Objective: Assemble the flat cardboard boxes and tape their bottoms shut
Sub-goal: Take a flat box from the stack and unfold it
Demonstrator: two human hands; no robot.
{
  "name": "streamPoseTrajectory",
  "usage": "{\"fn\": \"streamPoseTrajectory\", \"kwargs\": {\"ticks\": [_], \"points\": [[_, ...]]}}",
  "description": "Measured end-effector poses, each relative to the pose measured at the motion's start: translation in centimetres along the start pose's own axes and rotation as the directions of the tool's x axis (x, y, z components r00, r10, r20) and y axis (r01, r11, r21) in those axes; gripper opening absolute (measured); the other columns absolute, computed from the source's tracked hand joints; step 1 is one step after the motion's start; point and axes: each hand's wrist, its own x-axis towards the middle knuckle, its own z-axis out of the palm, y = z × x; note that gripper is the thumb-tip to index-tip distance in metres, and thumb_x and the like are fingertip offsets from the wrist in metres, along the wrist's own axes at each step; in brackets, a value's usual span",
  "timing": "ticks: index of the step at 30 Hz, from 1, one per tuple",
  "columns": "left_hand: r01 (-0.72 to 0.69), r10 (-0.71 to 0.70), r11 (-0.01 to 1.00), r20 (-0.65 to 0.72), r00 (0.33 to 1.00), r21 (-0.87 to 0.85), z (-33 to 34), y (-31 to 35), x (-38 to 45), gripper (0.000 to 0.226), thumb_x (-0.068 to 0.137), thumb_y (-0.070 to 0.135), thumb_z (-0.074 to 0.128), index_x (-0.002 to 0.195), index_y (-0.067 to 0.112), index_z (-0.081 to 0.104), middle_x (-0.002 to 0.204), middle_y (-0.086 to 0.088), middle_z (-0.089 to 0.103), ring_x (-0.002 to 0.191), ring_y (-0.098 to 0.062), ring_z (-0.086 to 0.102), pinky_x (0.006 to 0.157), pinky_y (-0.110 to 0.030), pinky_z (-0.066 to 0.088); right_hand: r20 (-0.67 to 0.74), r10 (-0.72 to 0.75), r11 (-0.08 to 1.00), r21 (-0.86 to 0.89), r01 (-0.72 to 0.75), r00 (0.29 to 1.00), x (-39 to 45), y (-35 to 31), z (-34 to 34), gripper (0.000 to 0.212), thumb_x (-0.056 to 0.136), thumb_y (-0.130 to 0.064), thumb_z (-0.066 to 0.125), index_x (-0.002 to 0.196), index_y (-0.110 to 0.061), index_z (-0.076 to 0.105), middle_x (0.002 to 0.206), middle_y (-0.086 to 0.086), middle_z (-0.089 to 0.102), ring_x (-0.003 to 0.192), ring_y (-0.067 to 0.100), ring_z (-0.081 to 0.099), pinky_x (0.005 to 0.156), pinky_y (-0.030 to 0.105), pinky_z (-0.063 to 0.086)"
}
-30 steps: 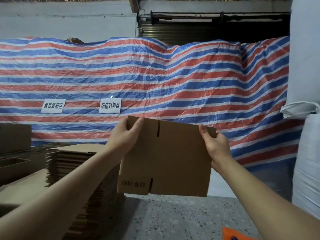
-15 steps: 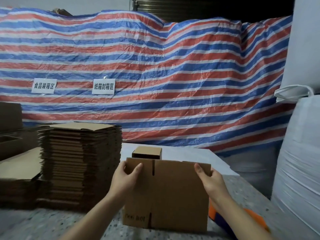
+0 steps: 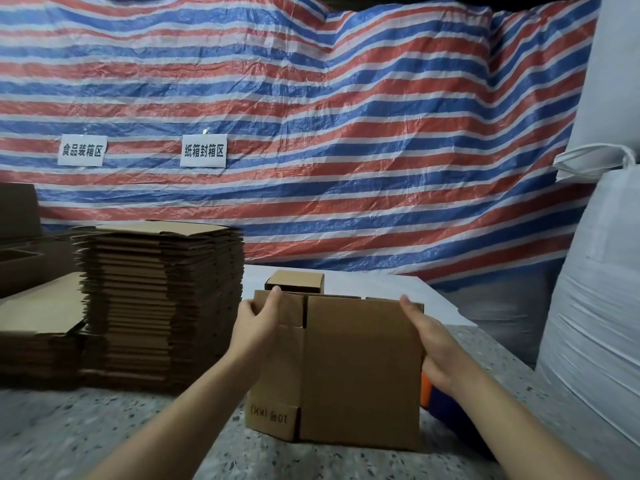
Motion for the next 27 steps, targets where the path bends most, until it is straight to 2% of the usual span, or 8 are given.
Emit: {"fn": "streamPoseTrajectory", "kwargs": {"ticks": [3, 6, 11, 15, 17, 20, 23, 27], "points": [[0.051, -0.051, 0.999, -0.007, 0.999, -0.01, 0.6, 0.6, -0.2, 0.06, 0.083, 0.069, 0.057, 0.116, 0.024, 0.036, 0.105, 0.002, 0.054, 0.088, -0.013, 0.054, 0.071, -0.036, 0.044, 0.06, 0.026, 0.997, 0.077, -0.031, 0.998, -0.2, -0.4, 0.1, 0.059, 0.095, -0.073, 0.031, 0.104, -0.039, 0.079, 0.117, 0.001, 0.075, 0.106, 0.018, 0.072, 0.096, 0.044, 0.052], [0.06, -0.06, 0.998, 0.009, 0.998, -0.019, 0.9, 0.8, -0.4, 0.056, 0.084, 0.063, 0.061, 0.115, 0.024, 0.035, 0.101, 0.002, 0.054, 0.085, -0.015, 0.056, 0.063, -0.033, 0.042, 0.036, 0.057, 0.996, 0.063, -0.06, 0.998, -0.5, -1.0, 0.5, 0.06, 0.1, -0.066, 0.032, 0.104, -0.029, 0.08, 0.115, 0.006, 0.076, 0.105, 0.021, 0.073, 0.098, 0.046, 0.052], [0.142, -0.118, 0.988, 0.316, 0.941, -0.053, 0.7, 1.3, -0.2, 0.053, 0.086, 0.058, 0.046, 0.115, 0.018, 0.066, 0.098, -0.007, 0.072, 0.101, -0.025, 0.063, 0.101, -0.048, 0.045, 0.004, 0.01, 0.999, -0.033, -0.01, 1.0, -1.4, -1.5, 1.7, 0.059, 0.103, -0.063, 0.027, 0.088, -0.036, 0.077, 0.099, 0.002, 0.079, 0.09, 0.014, 0.075, 0.077, 0.037, 0.055], [0.183, -0.121, 0.977, 0.422, 0.898, -0.108, 0.7, 0.9, -0.7, 0.045, 0.095, 0.048, 0.042, 0.108, 0.011, 0.065, 0.074, -0.005, 0.071, 0.064, -0.016, 0.068, 0.067, -0.032, 0.049, -0.043, -0.006, 0.999, -0.053, 0.003, 0.999, -2.2, 0.0, 2.9, 0.057, 0.102, -0.065, 0.023, 0.105, -0.037, 0.072, 0.102, -0.001, 0.078, 0.092, 0.015, 0.075, 0.071, 0.036, 0.059], [0.208, -0.147, 0.973, 0.422, 0.895, -0.102, 0.8, 0.5, -1.0, 0.047, 0.096, 0.048, 0.042, 0.109, 0.011, 0.066, 0.075, -0.006, 0.072, 0.063, -0.016, 0.068, 0.064, -0.031, 0.049, -0.064, 0.033, 0.999, -0.018, -0.035, 0.997, -2.6, 0.7, 3.1, 0.06, 0.099, -0.07, 0.022, 0.121, -0.036, 0.066, 0.111, -0.002, 0.076, 0.1, 0.019, 0.074, 0.079, 0.042, 0.061], [0.196, -0.136, 0.976, 0.424, 0.895, -0.099, 0.5, 0.4, -1.2, 0.049, 0.097, 0.049, 0.04, 0.111, 0.011, 0.068, 0.077, -0.007, 0.073, 0.065, -0.017, 0.069, 0.063, -0.03, 0.051, -0.047, 0.085, 0.99, 0.118, -0.079, 0.995, -2.8, 0.6, 2.6, 0.073, 0.096, -0.076, 0.019, 0.107, -0.031, 0.075, 0.102, 0.003, 0.079, 0.095, 0.022, 0.075, 0.074, 0.041, 0.062], [0.148, -0.093, 0.984, 0.419, 0.903, -0.099, 0.4, 0.5, -1.4, 0.054, 0.099, 0.052, 0.034, 0.116, 0.014, 0.068, 0.094, -0.011, 0.074, 0.09, -0.024, 0.069, 0.088, -0.039, 0.051, -0.081, 0.119, 0.979, 0.176, -0.103, 0.99, -2.3, 0.0, 1.4, 0.068, 0.102, -0.065, 0.026, 0.106, -0.018, 0.075, 0.1, 0.012, 0.078, 0.098, 0.028, 0.073, 0.092, 0.048, 0.054], [0.132, -0.076, 0.986, 0.421, 0.904, -0.106, 0.6, 0.2, -2.0, 0.057, 0.1, 0.057, 0.028, 0.119, 0.019, 0.067, 0.102, -0.009, 0.075, 0.106, -0.024, 0.065, 0.104, -0.043, 0.042, -0.023, 0.086, 0.992, 0.099, -0.083, 0.996, -1.6, 0.0, 0.4, 0.051, 0.104, -0.05, 0.04, 0.099, -0.019, 0.08, 0.096, 0.011, 0.078, 0.086, 0.022, 0.076, 0.079, 0.04, 0.054]]}}
